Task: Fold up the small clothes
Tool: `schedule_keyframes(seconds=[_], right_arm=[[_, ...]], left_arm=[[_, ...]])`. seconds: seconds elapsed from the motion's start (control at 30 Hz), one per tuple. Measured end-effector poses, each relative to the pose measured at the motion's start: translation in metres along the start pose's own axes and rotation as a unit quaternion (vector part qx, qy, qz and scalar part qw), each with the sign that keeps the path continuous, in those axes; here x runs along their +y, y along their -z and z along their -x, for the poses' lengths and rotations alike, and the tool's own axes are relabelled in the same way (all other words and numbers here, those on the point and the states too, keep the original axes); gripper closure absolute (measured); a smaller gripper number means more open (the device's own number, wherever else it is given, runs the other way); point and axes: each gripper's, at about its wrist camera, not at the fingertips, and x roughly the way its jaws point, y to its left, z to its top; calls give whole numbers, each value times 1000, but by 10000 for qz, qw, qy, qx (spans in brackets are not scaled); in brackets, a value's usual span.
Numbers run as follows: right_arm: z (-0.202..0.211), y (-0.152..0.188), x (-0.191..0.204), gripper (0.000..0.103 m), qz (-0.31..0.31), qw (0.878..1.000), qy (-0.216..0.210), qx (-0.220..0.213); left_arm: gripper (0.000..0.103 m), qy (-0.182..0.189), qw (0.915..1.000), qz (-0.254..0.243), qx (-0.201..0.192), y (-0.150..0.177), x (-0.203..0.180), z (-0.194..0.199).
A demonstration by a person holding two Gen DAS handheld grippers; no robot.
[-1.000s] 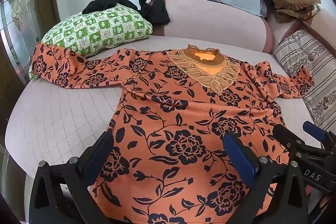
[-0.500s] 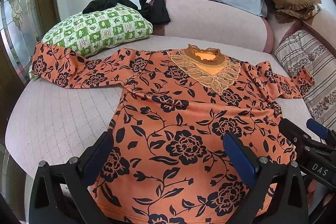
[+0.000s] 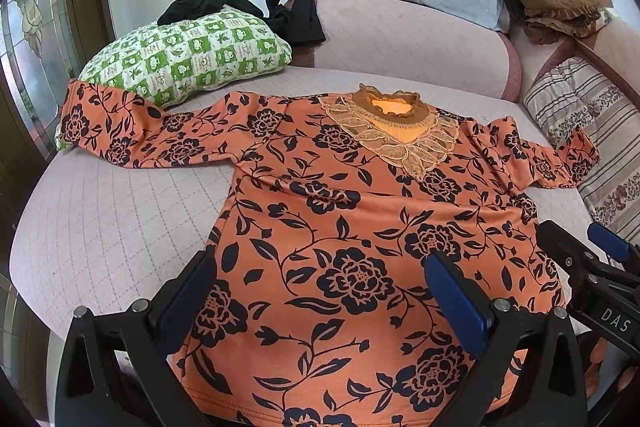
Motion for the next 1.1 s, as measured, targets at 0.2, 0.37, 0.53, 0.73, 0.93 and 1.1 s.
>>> schedule_keyframes(seconds=[0.2, 0.37, 0.53, 0.73, 0.93, 1.1], right_arm=[[2, -1, -1, 0, -25, 10000, -3, -34], [3, -2, -1, 0, -34, 10000, -9, -67], [3, -3, 0, 0, -29, 10000, -11, -75], [2, -2, 1, 0, -19, 10000, -12, -71], [2, -3, 2, 0, -23, 10000, -38, -73], [2, -4, 3, 0, -21, 10000, -57, -78]], left_arm=[[0, 23, 10000, 20, 24, 0, 1, 0], [0, 16, 10000, 15, 18, -1, 1, 0], [0, 21, 10000, 28, 12, -2, 1, 0], [0, 20, 10000, 29, 16, -2, 1, 0], [0, 9, 10000, 30, 13, -2, 1, 0], [0, 6, 10000, 31, 9, -3, 2, -1]])
